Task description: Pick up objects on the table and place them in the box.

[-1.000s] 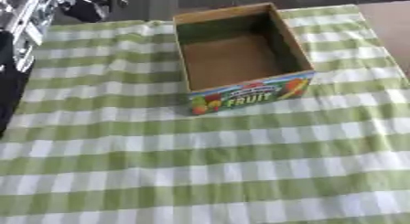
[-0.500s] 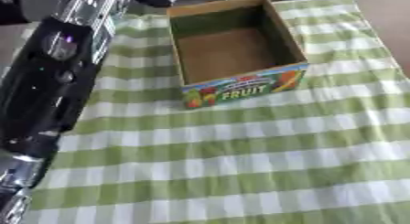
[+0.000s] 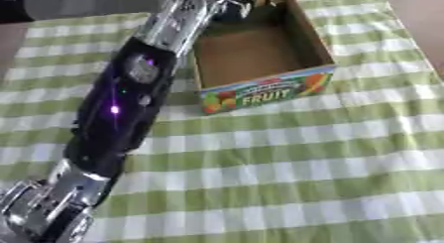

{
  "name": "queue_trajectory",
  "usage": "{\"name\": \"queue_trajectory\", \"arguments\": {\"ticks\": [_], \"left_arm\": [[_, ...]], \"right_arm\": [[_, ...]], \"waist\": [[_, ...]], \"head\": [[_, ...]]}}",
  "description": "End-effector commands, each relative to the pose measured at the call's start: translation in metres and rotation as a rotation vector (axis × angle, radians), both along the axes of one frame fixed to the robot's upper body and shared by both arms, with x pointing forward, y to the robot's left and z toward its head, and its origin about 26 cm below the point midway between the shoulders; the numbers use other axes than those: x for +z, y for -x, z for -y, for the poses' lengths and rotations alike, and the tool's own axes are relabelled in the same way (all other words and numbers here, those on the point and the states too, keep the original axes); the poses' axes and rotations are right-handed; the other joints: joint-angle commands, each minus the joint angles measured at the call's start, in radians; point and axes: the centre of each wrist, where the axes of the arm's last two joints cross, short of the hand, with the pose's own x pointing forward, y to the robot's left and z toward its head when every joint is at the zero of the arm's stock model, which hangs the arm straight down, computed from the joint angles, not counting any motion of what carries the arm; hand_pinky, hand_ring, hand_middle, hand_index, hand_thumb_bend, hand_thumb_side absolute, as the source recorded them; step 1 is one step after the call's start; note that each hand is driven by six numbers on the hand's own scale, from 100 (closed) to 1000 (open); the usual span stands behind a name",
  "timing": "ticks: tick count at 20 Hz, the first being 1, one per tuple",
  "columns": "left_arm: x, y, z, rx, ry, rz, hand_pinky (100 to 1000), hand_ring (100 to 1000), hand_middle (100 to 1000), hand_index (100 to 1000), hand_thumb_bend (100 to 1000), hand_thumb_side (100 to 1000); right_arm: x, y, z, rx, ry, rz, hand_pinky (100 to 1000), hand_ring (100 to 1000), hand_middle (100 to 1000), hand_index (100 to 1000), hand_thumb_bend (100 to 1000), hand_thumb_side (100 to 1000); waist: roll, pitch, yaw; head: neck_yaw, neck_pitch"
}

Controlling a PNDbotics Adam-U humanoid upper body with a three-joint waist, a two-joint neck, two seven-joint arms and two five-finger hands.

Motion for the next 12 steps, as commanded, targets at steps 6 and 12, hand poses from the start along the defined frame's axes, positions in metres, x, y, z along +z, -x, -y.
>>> {"name": "queue_trajectory", "arguments": {"ticks": [6,12], "left_arm": [[-0.016,-0.007,0.010,0.040,-0.061,0.016,497,482,462,529,100,266],[-0.024,-0.010,0.012,0.079,-0.099,-0.048,547,507,474,537,100,264]], "right_arm": [[0.008,0.003,-0.004,0.031,0.000,0.026,814,619,669,795,100,636],[0.007,0.003,-0.006,0.040,-0.006,0.021,814,619,669,795,100,635]], "waist": [[-0.009,-0.010,-0.007],[-0.010,-0.004,-0.018]], "head": [[0.009,-0.028],[0.017,-0.034]]}}
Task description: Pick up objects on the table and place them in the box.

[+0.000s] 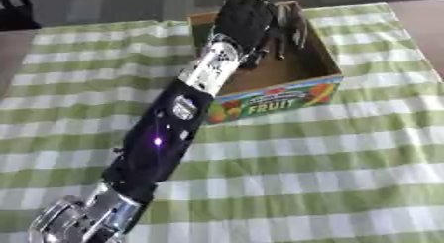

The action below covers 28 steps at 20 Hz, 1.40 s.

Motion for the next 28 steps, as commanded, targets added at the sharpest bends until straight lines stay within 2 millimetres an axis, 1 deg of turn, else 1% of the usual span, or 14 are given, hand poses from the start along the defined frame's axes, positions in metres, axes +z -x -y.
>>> {"name": "queue_trajectory", "arguments": {"ticks": [1,7,9,12,16,18,21,22,23,24,25,26,27,28], "left_arm": [[0.008,0.001,0.004,0.021,-0.016,-0.018,556,516,481,541,100,264],[0.005,-0.001,0.005,0.066,-0.038,-0.159,594,547,514,557,100,264],[0.005,-0.003,0.002,0.091,-0.041,-0.196,623,570,534,576,100,265],[0.007,-0.007,-0.004,0.122,-0.040,-0.261,630,583,552,585,100,268],[0.012,-0.014,-0.016,0.098,-0.009,-0.358,675,642,622,639,100,267],[0.017,-0.017,-0.022,0.066,0.004,-0.385,710,684,660,683,100,213],[0.024,-0.019,-0.030,0.030,-0.006,-0.411,803,782,724,745,109,333],[0.025,-0.020,-0.033,0.021,-0.011,-0.425,833,809,740,764,175,392],[0.026,-0.021,-0.035,0.016,-0.016,-0.443,865,830,752,791,273,455],[0.027,-0.022,-0.038,0.014,-0.022,-0.464,883,841,760,807,332,510],[0.028,-0.023,-0.040,0.013,-0.025,-0.478,909,854,765,818,427,582],[0.029,-0.023,-0.043,0.017,-0.027,-0.489,926,864,772,829,555,670],[0.030,-0.023,-0.045,0.018,-0.026,-0.495,943,876,778,840,627,700],[0.030,-0.023,-0.046,0.018,-0.028,-0.497,950,882,783,850,670,715]], "right_arm": [[0.007,0.003,-0.002,0.017,0.002,0.025,814,619,669,795,100,634],[0.007,0.003,-0.004,0.027,-0.005,0.022,813,618,669,795,100,634],[0.007,0.003,-0.006,0.035,-0.005,0.023,813,618,669,794,100,633],[0.009,0.002,-0.008,0.048,-0.004,0.027,813,619,669,795,100,633],[0.011,0.002,-0.010,0.060,-0.001,0.033,813,619,669,794,100,632],[0.012,0.002,-0.011,0.065,0.001,0.036,813,619,669,794,100,633],[0.013,0.002,-0.012,0.070,0.004,0.039,813,619,669,794,100,632],[0.013,0.002,-0.012,0.072,0.005,0.039,813,619,669,794,100,632],[0.013,0.002,-0.013,0.075,0.006,0.039,812,619,669,794,100,633],[0.013,0.002,-0.013,0.079,0.009,0.039,812,619,669,794,100,633],[0.013,0.002,-0.013,0.081,0.010,0.039,812,619,669,794,100,633],[0.013,0.002,-0.013,0.082,0.012,0.038,812,619,669,794,100,633],[0.013,0.002,-0.013,0.082,0.012,0.037,812,618,668,794,100,634],[0.013,0.002,-0.013,0.082,0.013,0.036,812,618,668,794,100,634]], "waist": [[-0.011,-0.018,-0.005],[-0.013,-0.015,-0.019],[-0.012,-0.013,-0.029],[-0.009,-0.009,-0.048],[0.001,-0.004,-0.070],[0.005,-0.003,-0.075],[0.011,-0.003,-0.077],[0.013,-0.003,-0.077],[0.015,-0.003,-0.077],[0.017,-0.004,-0.077],[0.018,-0.004,-0.077],[0.020,-0.005,-0.076],[0.021,-0.006,-0.076],[0.023,-0.007,-0.075]], "head": [[0.010,-0.014],[0.029,-0.019],[0.040,-0.024],[0.054,-0.028],[0.048,-0.021],[0.039,-0.015],[0.026,-0.001],[0.022,0.003],[0.019,0.006],[0.016,0.009],[0.013,0.010],[0.010,0.012],[0.008,0.013],[0.006,0.013]]}}
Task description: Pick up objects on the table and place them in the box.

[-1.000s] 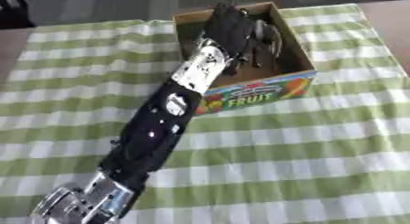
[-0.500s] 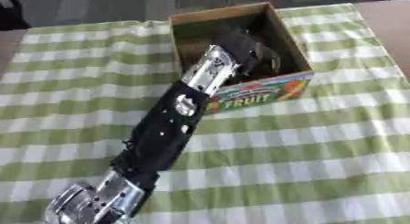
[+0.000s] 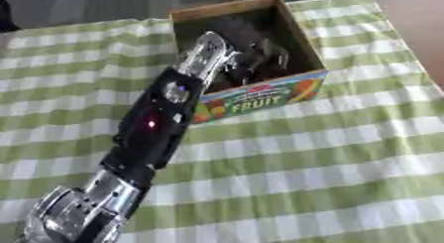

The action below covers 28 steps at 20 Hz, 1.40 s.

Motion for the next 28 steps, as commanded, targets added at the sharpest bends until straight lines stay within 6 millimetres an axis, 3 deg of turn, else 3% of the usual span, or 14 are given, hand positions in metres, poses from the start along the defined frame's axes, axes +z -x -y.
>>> {"name": "queue_trajectory", "arguments": {"ticks": [1,3,7,10,15,19,20,22,28], "left_arm": [[0.020,0.001,-0.009,0.000,0.001,0.024,961,890,782,872,757,738],[0.024,0.002,-0.011,0.013,-0.007,0.060,964,891,772,870,781,752],[0.033,0.006,-0.015,0.033,-0.017,0.224,988,906,762,952,1000,829],[0.038,0.005,-0.018,0.062,-0.050,0.312,995,909,752,951,1000,901],[0.050,0.009,-0.022,0.073,-0.076,0.412,980,899,742,940,998,871],[0.071,0.023,-0.027,0.061,-0.058,0.496,953,872,722,889,802,792],[0.079,0.029,-0.029,0.060,-0.049,0.529,921,854,714,865,684,787],[0.094,0.045,-0.033,0.047,-0.014,0.614,888,832,698,842,546,774],[0.121,0.094,-0.048,-0.041,0.107,0.718,844,807,681,826,435,745]], "right_arm": [[0.008,0.003,0.000,0.013,0.012,0.027,812,618,668,794,100,634],[0.007,0.003,-0.001,0.017,0.013,0.024,812,618,668,794,100,633],[0.007,0.003,-0.001,0.021,0.019,0.020,812,618,668,794,100,633],[0.007,0.003,-0.002,0.024,0.024,0.019,812,618,668,794,100,633],[0.006,0.004,-0.001,0.024,0.025,0.015,813,618,669,794,100,632],[0.005,0.004,0.001,0.015,0.029,0.013,813,619,669,795,100,633],[0.005,0.004,0.002,0.012,0.030,0.013,813,619,669,795,100,643],[0.005,0.004,0.003,0.002,0.031,0.015,813,620,669,795,100,634],[0.005,0.004,0.010,-0.036,0.030,0.019,813,622,671,795,100,635]], "waist": [[-0.003,-0.024,-0.001],[-0.002,-0.024,0.000],[0.002,-0.026,0.000],[0.005,-0.027,-0.001],[0.008,-0.028,0.004],[0.008,-0.031,0.015],[0.007,-0.032,0.019],[0.006,-0.036,0.029],[-0.005,-0.051,0.057]], "head": [[-0.009,0.007],[-0.011,0.005],[-0.014,0.001],[-0.011,-0.003],[-0.016,-0.007],[-0.026,0.003],[-0.030,0.008],[-0.038,0.019],[-0.061,0.043]]}}
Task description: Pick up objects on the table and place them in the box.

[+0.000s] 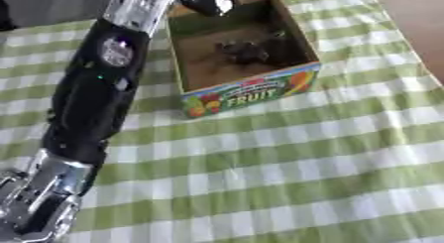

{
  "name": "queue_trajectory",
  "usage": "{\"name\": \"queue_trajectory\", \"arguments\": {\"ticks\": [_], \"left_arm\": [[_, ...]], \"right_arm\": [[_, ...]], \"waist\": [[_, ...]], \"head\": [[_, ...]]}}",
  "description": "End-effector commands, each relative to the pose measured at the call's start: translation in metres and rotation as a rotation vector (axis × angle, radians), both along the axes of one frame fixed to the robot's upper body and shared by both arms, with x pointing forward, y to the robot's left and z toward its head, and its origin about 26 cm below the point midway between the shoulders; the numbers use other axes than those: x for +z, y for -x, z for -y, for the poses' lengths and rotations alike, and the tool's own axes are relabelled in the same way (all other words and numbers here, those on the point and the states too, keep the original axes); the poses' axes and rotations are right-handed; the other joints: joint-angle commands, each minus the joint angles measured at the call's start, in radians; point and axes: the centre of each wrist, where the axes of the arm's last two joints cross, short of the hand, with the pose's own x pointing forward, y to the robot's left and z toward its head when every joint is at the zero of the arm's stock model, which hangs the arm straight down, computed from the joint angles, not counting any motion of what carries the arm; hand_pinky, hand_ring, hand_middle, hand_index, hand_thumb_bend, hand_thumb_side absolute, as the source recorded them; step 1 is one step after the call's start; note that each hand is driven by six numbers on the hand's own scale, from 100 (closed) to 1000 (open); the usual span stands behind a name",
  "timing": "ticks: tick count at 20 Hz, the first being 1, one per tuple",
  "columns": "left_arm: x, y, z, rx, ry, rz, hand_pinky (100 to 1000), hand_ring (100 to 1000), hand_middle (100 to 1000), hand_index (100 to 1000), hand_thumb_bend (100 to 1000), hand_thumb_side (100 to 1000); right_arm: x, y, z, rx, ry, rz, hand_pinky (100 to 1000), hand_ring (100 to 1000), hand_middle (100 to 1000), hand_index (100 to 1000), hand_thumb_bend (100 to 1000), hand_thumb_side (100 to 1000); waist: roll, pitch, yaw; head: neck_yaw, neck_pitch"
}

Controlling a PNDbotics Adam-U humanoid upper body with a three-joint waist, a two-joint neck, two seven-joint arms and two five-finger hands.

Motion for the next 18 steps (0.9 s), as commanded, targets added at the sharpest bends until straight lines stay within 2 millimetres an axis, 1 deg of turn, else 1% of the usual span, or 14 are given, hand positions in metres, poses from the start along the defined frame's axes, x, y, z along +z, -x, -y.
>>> {"name": "queue_trajectory", "arguments": {"ticks": [1,3,4,5,6,7,8,10,12,13,15,18], "left_arm": [[0.027,0.032,-0.011,-0.041,0.025,0.109,840,805,679,824,428,738],[0.032,0.047,-0.014,-0.064,0.040,0.155,826,799,676,826,424,733],[0.034,0.055,-0.016,-0.076,0.052,0.184,802,786,668,823,379,725],[0.037,0.063,-0.019,-0.090,0.072,0.224,788,779,666,822,354,723],[0.039,0.072,-0.022,-0.102,0.099,0.268,769,772,677,826,346,720],[0.040,0.081,-0.025,-0.119,0.131,0.319,760,769,675,831,317,710],[0.041,0.089,-0.028,-0.139,0.163,0.364,735,759,677,835,260,685],[0.039,0.104,-0.037,-0.196,0.263,0.450,682,746,698,844,166,676],[0.035,0.115,-0.046,-0.267,0.386,0.492,651,737,718,850,104,668],[0.032,0.121,-0.051,-0.299,0.456,0.514,641,735,734,854,100,656],[0.025,0.126,-0.060,-0.356,0.589,0.552,625,731,757,867,100,648],[0.007,0.121,-0.070,-0.471,0.777,0.553,606,731,795,884,100,662]], "right_arm": [[0.007,0.004,0.006,-0.031,0.014,0.033,813,622,671,795,100,635],[0.006,0.004,0.007,-0.038,0.010,0.033,812,623,671,795,100,636],[0.006,0.004,0.008,-0.040,0.009,0.033,812,623,672,795,100,637],[0.006,0.004,0.008,-0.044,0.008,0.033,812,623,672,795,100,636],[0.006,0.004,0.009,-0.049,0.007,0.033,812,624,672,795,100,659],[0.005,0.004,0.010,-0.055,0.006,0.033,812,624,672,795,100,636],[0.005,0.004,0.010,-0.060,0.005,0.034,811,625,672,794,100,636],[0.006,0.004,0.013,-0.076,0.006,0.040,811,626,673,795,100,636],[0.007,0.004,0.015,-0.091,0.006,0.045,811,627,674,795,100,637],[0.007,0.004,0.016,-0.099,0.006,0.049,811,628,674,795,100,638],[0.008,0.004,0.018,-0.114,0.007,0.055,811,629,674,794,100,639],[0.008,0.005,0.021,-0.133,0.006,0.062,810,631,675,794,100,641]], "waist": [[-0.013,-0.032,0.007],[-0.018,-0.037,0.014],[-0.020,-0.040,0.018],[-0.022,-0.044,0.022],[-0.025,-0.047,0.026],[-0.028,-0.050,0.032],[-0.030,-0.053,0.037],[-0.034,-0.059,0.049],[-0.038,-0.065,0.060],[-0.041,-0.068,0.067],[-0.047,-0.075,0.080],[-0.057,-0.082,0.099]], "head": [[-0.011,0.015],[-0.013,0.020],[-0.013,0.022],[-0.015,0.023],[-0.017,0.025],[-0.020,0.026],[-0.024,0.029],[-0.034,0.036],[-0.047,0.042],[-0.057,0.047],[-0.073,0.054],[-0.089,0.063]]}}
